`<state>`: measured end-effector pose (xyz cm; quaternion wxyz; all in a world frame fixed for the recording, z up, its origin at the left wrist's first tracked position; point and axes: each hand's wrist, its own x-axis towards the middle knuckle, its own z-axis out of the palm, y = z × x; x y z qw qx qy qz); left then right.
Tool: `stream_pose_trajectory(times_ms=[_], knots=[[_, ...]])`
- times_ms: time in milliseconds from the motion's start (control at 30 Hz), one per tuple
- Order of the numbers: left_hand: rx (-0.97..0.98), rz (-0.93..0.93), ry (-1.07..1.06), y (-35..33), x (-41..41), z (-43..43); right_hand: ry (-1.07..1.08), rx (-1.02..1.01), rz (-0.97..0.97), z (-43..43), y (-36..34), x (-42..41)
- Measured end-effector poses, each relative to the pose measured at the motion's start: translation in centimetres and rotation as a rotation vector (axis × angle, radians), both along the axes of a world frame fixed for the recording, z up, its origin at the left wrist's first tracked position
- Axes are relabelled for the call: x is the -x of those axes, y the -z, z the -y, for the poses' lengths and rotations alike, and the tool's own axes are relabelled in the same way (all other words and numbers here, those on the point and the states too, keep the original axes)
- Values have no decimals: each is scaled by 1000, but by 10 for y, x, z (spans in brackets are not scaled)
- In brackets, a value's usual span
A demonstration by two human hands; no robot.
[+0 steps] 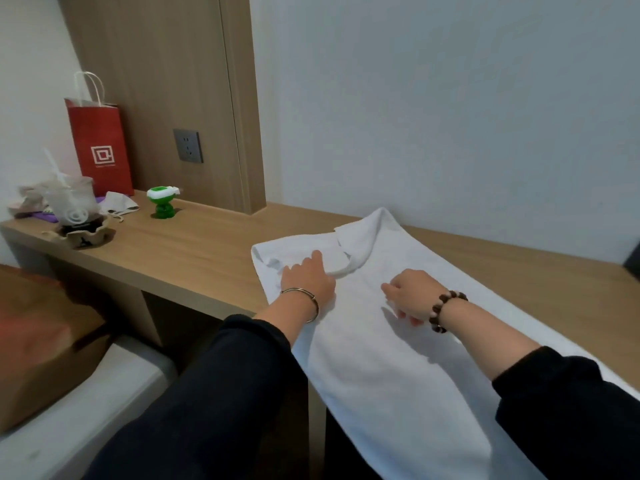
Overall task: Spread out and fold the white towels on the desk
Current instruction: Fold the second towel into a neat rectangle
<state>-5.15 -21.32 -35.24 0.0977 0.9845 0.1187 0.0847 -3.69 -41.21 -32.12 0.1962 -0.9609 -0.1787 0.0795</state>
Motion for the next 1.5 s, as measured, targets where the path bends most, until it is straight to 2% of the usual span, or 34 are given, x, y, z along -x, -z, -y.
stream_pose_trajectory(times_ms=[67, 100, 133, 167, 267, 300, 467, 533, 700, 767, 833, 900, 1033, 1133, 1200, 1300, 1400, 1500], knots=[[-110, -3, 73, 15, -5, -5, -78, -20, -261, -3, -8, 4], [-140, -36, 123, 21, -6, -8, -130, 0, -334, -5, -11, 4], [-153, -68, 171, 27, -8, -11, -165, 21, -330, -8, -14, 2], [-158, -89, 215, 30, -10, -14, -172, 40, -236, -10, -17, -3], [-173, -82, 281, 37, -14, -17, -110, 162, 226, -11, -20, -34], [-175, -78, 282, 37, -15, -17, -129, 204, 289, -12, -21, -43], [-166, -54, 273, 37, -16, -16, -448, 459, 311, -37, -10, -68], [-133, -8, 274, 37, -14, -16, -478, 565, 291, -47, -4, -70], [-128, 28, 106, 35, -11, -16, -377, 959, 535, -37, -21, -77], [-145, -15, 39, 34, -9, -15, -201, 1114, 541, -23, -23, -80], [-113, -53, -7, 32, -7, -15, -18, 1202, 453, -2, -19, -76], [-68, -80, -43, 32, -6, -15, 91, 1114, 295, 20, -10, -70], [-71, -94, -62, 31, -6, -15, 25, 834, 115, 50, -4, -59], [-179, -3, 63, 28, -8, -12, 83, 582, -21, 62, -18, -72], [-200, 2, 242, 27, -11, -10, 210, 366, 66, 67, -19, -87], [-155, -61, 385, 27, -15, -11, 418, 118, 339, 71, -13, -107], [-154, -127, 389, 30, -18, -14, 431, 124, 439, 64, -8, -119], [-164, -145, 382, 31, -21, -16, 448, 247, 409, 52, -9, -127]])
